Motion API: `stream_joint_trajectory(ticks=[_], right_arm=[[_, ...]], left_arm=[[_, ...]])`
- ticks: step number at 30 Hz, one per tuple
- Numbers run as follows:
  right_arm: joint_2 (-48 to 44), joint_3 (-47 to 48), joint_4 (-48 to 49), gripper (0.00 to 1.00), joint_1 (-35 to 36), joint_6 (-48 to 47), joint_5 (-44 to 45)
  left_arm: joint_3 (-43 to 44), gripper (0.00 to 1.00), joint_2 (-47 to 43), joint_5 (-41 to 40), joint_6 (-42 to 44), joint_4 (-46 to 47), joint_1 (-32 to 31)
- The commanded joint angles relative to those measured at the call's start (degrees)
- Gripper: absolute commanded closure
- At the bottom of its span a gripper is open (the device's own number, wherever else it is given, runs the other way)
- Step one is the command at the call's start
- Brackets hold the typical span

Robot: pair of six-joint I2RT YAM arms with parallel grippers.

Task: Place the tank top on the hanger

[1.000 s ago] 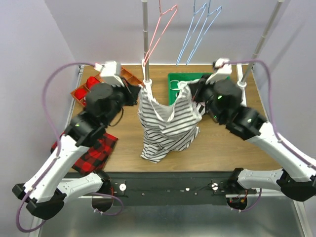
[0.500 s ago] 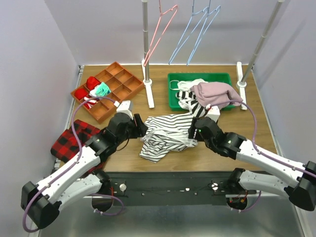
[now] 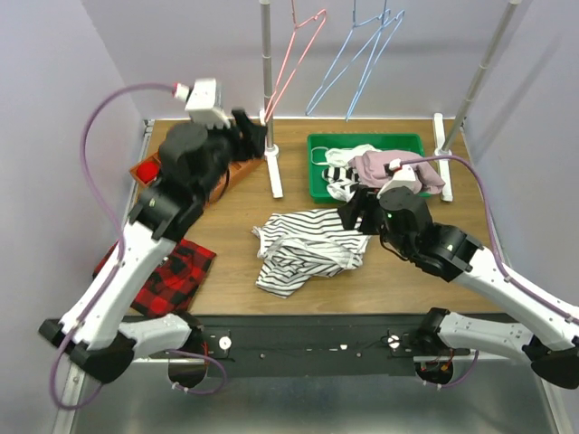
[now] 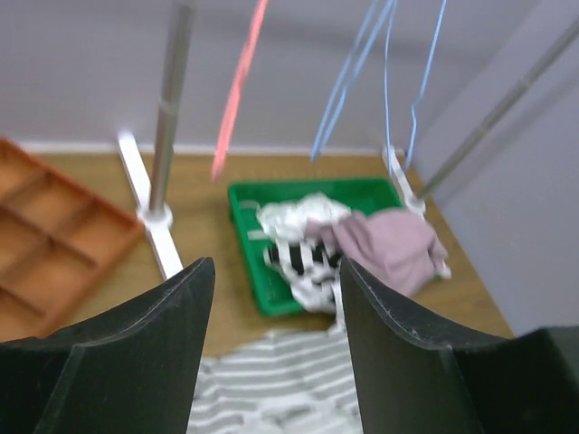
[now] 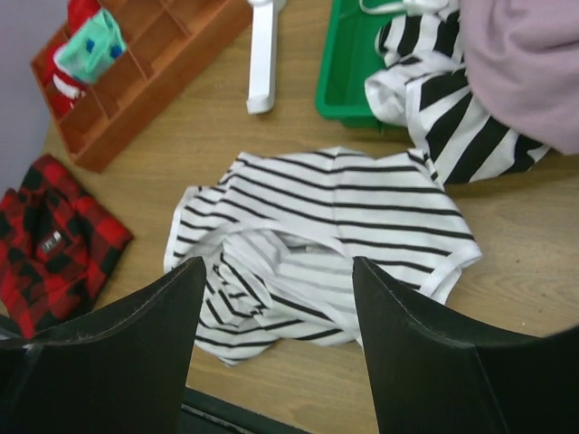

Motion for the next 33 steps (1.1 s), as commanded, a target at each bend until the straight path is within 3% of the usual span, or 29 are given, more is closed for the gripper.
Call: stream_joint_trajectory(ticks=[1,8,16,20,28,33], right_arm=[[2.1,-1.1,-6.1,0.26,0.2,0.3,-8.7],[-0.9,-3.9,-7.8,0.26,0.1,1.2,-13.3],[-2.7,-7.4,-5.0,0.26,0.1,-0.7,-11.2],[-2.6,-8.5,-4.0,0.26,0.2,-1.0,-11.6],[-2.5,-9.4,-3.1,0.26,0.2,-1.4,-10.5],[-1.7,-9.4,-2.7,0.26,0.1,-1.5,-10.0]], left_arm=[[15.0,0.32,12.0,8.9,12.7,3.3,6.6],[33.9,0.32,33.2,13.0,20.8,1.2,10.2],[49.1,0.36,45.5,11.6,25.1,-5.2,10.3],[50.4,0.41,48.8,9.4,27.0,-5.4,10.3],[50.1,0.63,50.6,7.1,28.6,-4.3,10.2],[50.7,0.7,51.5,7.6,28.7,-3.3,10.1]])
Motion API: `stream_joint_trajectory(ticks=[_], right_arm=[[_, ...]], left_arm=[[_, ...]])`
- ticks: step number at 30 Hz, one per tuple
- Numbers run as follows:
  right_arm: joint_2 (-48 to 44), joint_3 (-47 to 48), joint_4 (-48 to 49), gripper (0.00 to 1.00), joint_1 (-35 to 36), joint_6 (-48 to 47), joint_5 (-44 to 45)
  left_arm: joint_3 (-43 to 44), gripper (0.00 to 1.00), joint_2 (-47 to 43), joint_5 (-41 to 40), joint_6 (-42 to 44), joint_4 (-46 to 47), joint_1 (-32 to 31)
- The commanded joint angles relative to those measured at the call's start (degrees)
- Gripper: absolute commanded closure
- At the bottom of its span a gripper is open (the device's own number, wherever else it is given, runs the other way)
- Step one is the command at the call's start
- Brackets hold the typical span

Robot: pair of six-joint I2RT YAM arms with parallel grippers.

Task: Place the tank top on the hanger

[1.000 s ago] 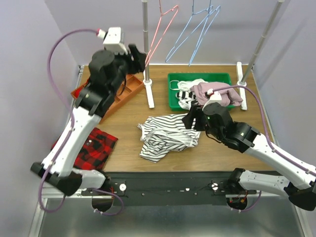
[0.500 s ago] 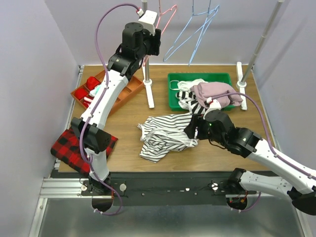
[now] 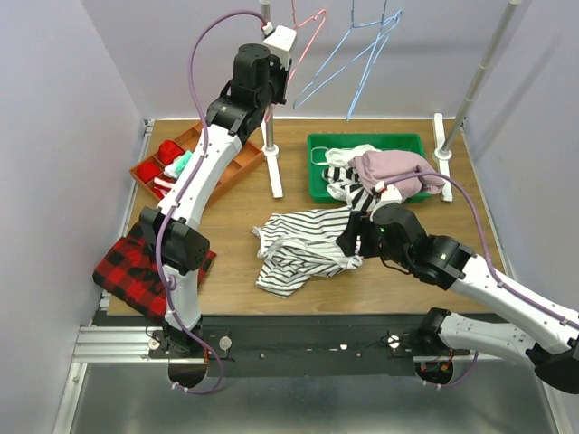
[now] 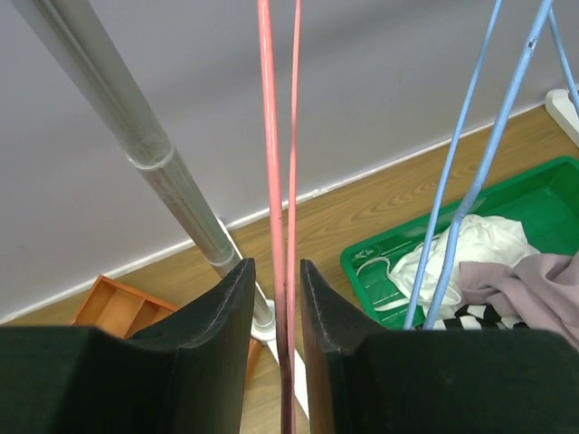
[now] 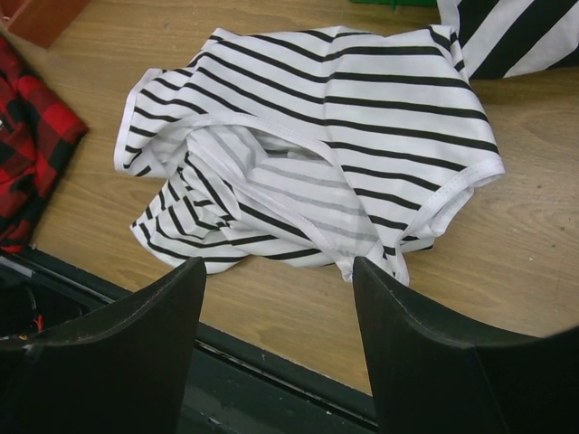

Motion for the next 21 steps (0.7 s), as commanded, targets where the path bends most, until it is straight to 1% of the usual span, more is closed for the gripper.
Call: stream_joint_trajectory(ticks=[1,2,3,5,6,9,13,16,19,21], right_arm=[[0.9,-0.5,1.4,0.26,0.2,-1.0,1.2],[1.0,-0.4,1.3,0.26,0.2,-1.0,1.7],[1.0,-0.2,1.3,0.26,0.1,-1.2,1.7],[1.3,0.0,1.7,0.26,0.1,-1.5,1.7],[1.4,0.0,2.0,0.26,0.1,-1.9,1.5],[1.5,0.4,2.5,0.26,0.2,-2.7,2.4],[2.3,0.8,2.3,0.26,0.2,-3.4,3.5],[2.9,0.8,2.8,0.26,0.2,-3.6,3.5],[3.6,1.2,2.6,0.26,0.2,-3.8,3.9],[3.9,1.7,2.5,0.26,0.1,-4.2,3.9]], left_arm=[[2.1,0.71,1.1,-1.3,1.0,1.2,0.0],[2.5,0.74,1.2,-1.3,0.8,1.6,0.0],[2.6,0.84,1.2,-1.1,0.6,2.0,0.0],[3.1,0.91,1.3,-1.4,0.5,2.7,0.0],[3.3,1.0,1.2,-1.8,0.5,3.6,0.0],[4.5,1.0,1.2,-2.4,0.7,4.7,0.0],[6.6,1.0,0.9,-1.0,0.7,5.1,0.0],[6.4,1.0,0.0,-1.0,0.6,4.9,0.0],[4.9,1.0,-1.7,-0.8,0.5,4.7,0.0],[1.7,1.0,-4.0,-1.0,0.2,5.1,0.0]])
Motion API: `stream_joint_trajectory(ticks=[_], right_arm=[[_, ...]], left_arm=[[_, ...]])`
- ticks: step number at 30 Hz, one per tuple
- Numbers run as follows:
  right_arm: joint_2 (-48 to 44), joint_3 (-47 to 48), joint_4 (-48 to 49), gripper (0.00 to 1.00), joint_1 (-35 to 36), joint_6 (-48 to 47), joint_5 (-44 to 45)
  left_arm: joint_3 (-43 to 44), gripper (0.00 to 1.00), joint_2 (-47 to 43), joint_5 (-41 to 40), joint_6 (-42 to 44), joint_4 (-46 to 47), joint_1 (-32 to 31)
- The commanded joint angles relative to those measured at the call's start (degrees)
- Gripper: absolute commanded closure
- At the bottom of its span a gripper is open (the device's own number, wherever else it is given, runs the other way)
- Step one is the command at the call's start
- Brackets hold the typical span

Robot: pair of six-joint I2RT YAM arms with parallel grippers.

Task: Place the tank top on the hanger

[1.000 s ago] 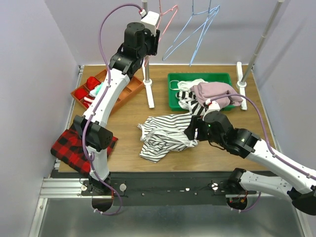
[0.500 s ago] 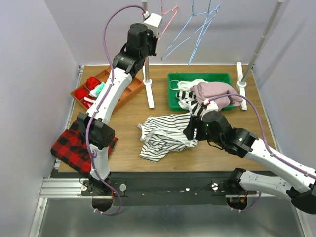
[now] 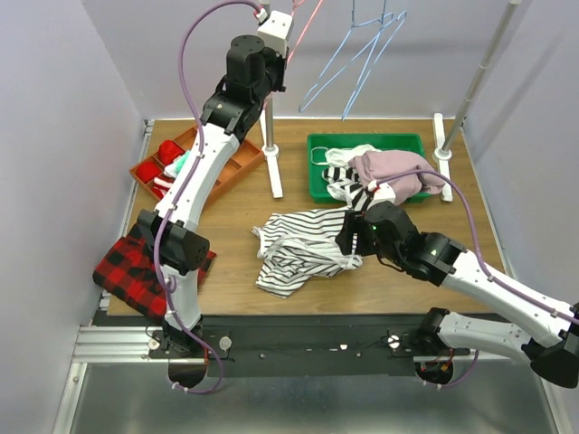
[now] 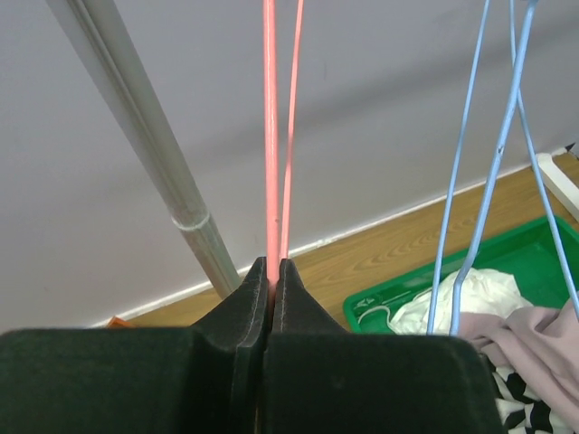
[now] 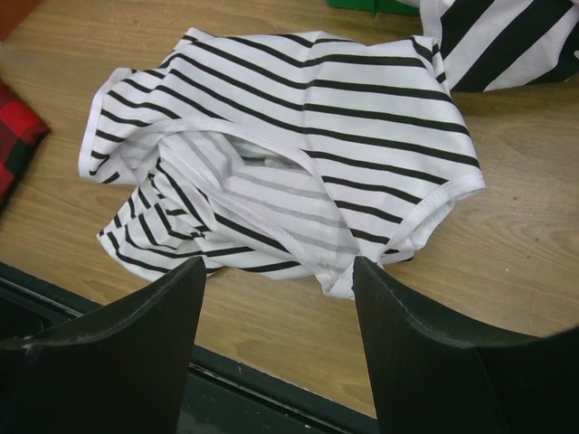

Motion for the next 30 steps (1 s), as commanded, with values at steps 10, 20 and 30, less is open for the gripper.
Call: stream_joint_trajectory(ticks=[10,20,30], right_arm=[[1.2,3.5,1.1,0.26,0.1,-3.6,3.0],[3.5,4.0,1.4,0.26,0.2,-6.1,4.4],[4.1,-4.5,5.6,0.41,0.2,-4.7,3.7]], left_arm=[[-21.4,1.0,-19.2,0.9,-1.2,5.2,-0.2],[-38.9,1.0,-33.5,4.3,-1.9,4.7,-0.8],[-61.9,1.0,-54.0,4.4,-7.3,-6.8,-6.6]])
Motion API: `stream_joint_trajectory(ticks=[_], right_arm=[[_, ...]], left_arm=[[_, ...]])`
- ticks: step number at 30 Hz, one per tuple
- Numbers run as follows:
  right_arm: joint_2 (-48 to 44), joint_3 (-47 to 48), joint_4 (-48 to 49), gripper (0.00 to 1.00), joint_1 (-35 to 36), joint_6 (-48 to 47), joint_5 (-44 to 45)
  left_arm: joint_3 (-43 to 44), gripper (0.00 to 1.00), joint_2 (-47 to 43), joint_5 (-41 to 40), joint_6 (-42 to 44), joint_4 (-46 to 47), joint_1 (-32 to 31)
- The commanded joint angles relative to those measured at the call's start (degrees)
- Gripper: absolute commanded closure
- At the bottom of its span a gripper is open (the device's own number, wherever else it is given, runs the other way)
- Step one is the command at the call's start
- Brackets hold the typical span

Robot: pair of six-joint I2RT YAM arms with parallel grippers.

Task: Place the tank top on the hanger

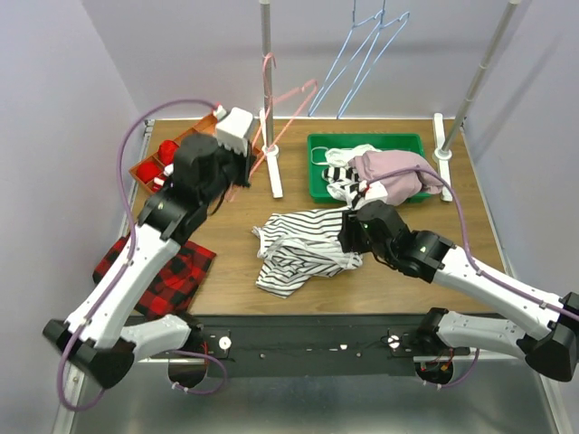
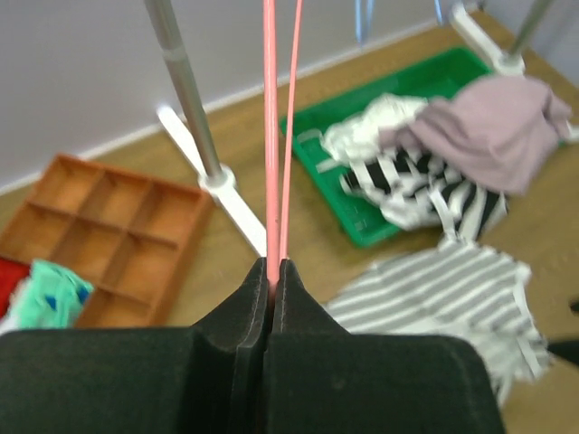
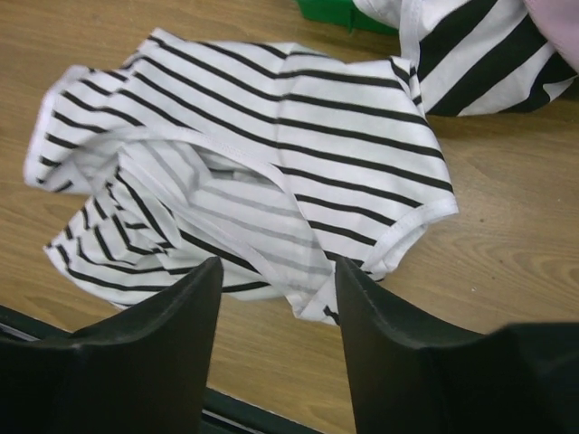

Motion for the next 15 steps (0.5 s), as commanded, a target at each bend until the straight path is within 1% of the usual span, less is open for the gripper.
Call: stream_joint_trajectory(ticks=[1,3,5,6,8,10,15], right_arm=[[0.5,-5.7,4.2,0.42,0.2,1.5,1.3],[2.5,-7.0,4.2,0.5,0.1,5.1,2.6],[3.0,-8.8,6.6,0.56,0.1,7.5,2.0],[3.2,-10.7,7.5,0.58,0.2,8.0,1.7],[3.6,-11.7,8.3,0.59,0.2,9.5,3.5],[3.8,-12.4,7.9,0.59,0.1,10.1,7.2],[4.4,-12.6,8.3,0.59,0.1,10.7,8.4]], left_arm=[[-9.7,1.0,-10.2,1.0,-1.9,-8.5,-4.2],[-14.0,1.0,-14.5,2.0,-1.9,-11.1,-5.2],[-17.0,1.0,-16.8,4.8,-2.3,-13.4,-6.3],[-17.5,1.0,-18.3,5.9,-2.3,-14.0,-6.5],[-18.3,1.0,-19.0,7.8,-1.9,-16.1,-7.2],[-18.6,1.0,-19.5,9.2,-1.3,-17.5,-7.7],[-17.7,1.0,-19.8,12.8,-0.3,-19.2,-9.9]])
